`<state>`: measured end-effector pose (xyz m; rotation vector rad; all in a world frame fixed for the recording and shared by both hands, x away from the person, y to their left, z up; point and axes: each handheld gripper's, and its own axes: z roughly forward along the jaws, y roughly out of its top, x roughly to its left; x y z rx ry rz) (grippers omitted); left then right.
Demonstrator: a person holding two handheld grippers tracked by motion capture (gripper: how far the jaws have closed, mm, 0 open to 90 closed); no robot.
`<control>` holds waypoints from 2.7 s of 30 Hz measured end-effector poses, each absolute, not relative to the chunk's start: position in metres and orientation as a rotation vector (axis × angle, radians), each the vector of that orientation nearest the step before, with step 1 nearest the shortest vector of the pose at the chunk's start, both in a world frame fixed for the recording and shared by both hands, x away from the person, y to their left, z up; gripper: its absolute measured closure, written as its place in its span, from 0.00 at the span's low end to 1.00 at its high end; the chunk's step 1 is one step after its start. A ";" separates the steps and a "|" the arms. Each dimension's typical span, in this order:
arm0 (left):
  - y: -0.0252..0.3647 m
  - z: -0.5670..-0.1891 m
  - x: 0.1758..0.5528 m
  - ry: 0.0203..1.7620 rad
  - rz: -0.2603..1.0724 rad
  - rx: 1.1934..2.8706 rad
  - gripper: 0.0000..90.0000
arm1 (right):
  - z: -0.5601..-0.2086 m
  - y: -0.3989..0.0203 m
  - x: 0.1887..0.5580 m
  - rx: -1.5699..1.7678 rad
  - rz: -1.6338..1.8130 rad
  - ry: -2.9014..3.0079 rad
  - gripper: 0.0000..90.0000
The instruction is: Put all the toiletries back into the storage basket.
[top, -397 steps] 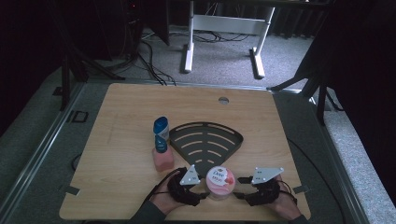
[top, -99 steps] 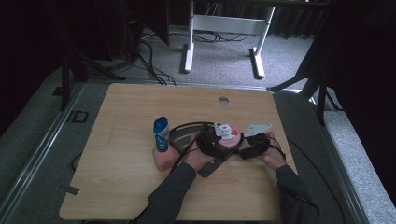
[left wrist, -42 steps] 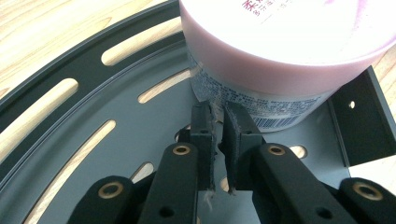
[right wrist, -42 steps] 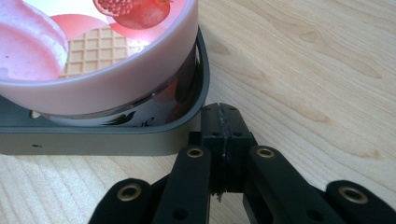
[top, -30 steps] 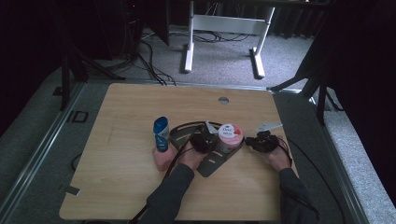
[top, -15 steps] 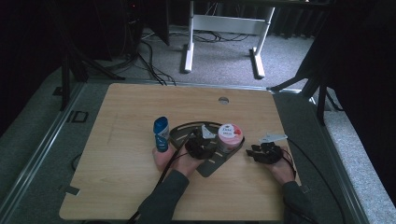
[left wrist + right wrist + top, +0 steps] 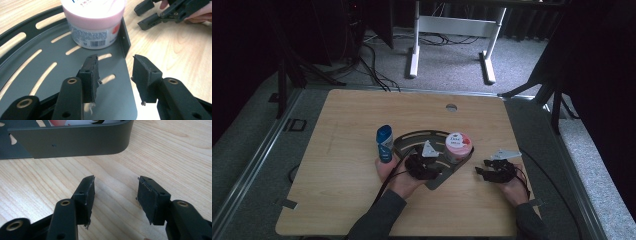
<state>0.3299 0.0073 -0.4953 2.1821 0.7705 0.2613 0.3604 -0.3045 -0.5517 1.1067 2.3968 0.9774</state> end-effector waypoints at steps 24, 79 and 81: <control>0.056 -0.477 0.300 0.739 0.269 2.191 0.62 | -0.557 -0.303 0.351 1.141 1.012 2.326 0.46; 0.162 -0.457 0.275 0.855 0.339 2.184 0.61 | -0.559 -0.303 0.350 1.139 1.027 2.312 0.42; 0.165 -0.457 0.277 0.869 0.327 2.185 0.61 | -0.559 -0.303 0.350 1.139 1.027 2.312 0.42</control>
